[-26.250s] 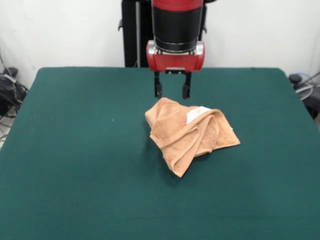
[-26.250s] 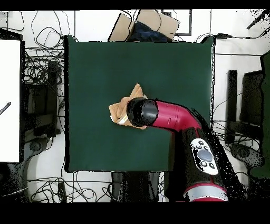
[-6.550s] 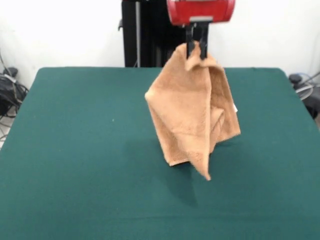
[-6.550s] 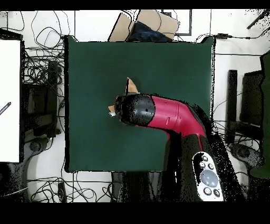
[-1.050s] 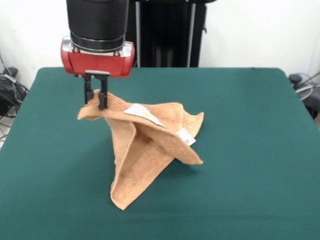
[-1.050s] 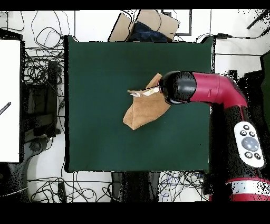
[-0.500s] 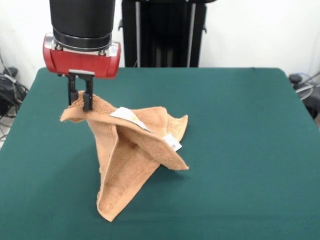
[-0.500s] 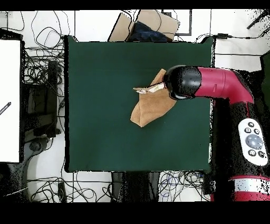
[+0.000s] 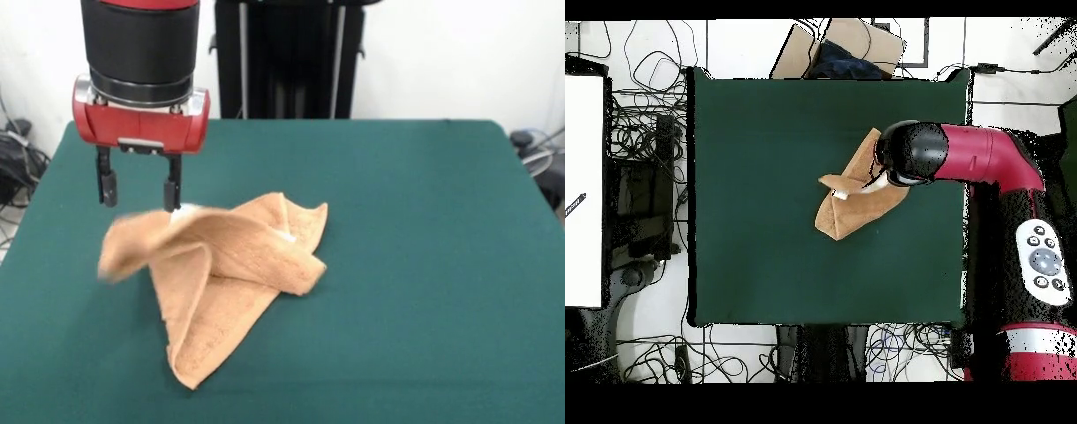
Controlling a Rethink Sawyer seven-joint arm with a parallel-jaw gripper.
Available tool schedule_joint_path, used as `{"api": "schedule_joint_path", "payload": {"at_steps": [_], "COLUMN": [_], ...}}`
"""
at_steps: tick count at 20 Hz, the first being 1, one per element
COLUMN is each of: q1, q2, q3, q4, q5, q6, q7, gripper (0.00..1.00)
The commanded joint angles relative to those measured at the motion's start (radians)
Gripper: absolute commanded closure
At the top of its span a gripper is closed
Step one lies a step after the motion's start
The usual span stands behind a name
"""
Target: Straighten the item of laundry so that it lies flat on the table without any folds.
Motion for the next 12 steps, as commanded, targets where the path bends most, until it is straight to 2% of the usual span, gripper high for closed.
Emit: {"api": "schedule_joint_path", "payload": {"at_steps": [1, 7, 12], "q1": [0.001, 0.001, -0.011], "q2": [0.023, 0.038, 0.068], "q3": [0.053, 0.046, 0.068], "q4": [0.013, 0.011, -0.004], "q5": [-0.06, -0.037, -0.022], "q6": [0.033, 0.039, 0.029], "q7": [-0.186, -0.148, -0.16], "gripper": [0.0, 0.0, 0.0]}}
